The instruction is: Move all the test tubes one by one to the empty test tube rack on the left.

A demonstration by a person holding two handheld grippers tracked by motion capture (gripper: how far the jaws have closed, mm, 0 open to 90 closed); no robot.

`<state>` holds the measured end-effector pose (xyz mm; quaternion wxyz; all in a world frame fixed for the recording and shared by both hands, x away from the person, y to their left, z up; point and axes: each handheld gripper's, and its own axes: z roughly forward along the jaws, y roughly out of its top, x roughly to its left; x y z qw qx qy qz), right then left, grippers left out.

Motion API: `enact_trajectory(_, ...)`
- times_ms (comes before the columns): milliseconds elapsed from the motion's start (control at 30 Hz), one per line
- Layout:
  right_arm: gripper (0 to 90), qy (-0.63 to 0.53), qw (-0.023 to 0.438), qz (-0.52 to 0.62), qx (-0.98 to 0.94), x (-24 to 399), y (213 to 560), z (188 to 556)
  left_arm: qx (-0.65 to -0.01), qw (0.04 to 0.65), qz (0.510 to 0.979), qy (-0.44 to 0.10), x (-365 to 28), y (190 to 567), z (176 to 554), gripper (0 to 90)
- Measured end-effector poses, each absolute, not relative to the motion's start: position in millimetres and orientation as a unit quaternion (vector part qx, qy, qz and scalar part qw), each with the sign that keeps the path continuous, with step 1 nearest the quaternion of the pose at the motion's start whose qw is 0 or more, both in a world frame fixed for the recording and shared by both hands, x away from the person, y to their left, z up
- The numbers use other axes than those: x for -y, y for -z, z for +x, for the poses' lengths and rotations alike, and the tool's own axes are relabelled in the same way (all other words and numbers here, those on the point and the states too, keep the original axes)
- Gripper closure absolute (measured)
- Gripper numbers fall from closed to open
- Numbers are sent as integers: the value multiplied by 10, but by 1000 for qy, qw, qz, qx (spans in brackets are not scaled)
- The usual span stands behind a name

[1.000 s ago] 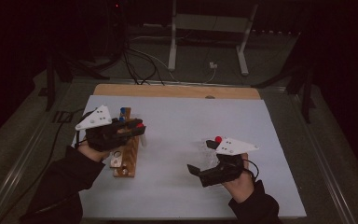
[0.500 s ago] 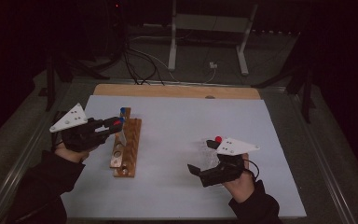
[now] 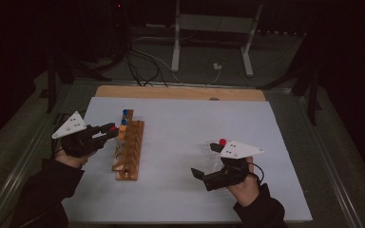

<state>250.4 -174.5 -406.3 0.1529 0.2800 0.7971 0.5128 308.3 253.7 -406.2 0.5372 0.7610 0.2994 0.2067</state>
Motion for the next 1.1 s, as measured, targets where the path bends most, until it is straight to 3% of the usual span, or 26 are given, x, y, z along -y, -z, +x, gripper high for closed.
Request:
enact_trajectory(533,0,-513,150,281,-797,1760,4061,2499,-312,509,779,-192,-2478,4401,3113,719)
enact_trajectory(1100,0,-516,148,280,-796,1782,4034,2501,-306,494,794,-181,-2464,4457,3112,705)
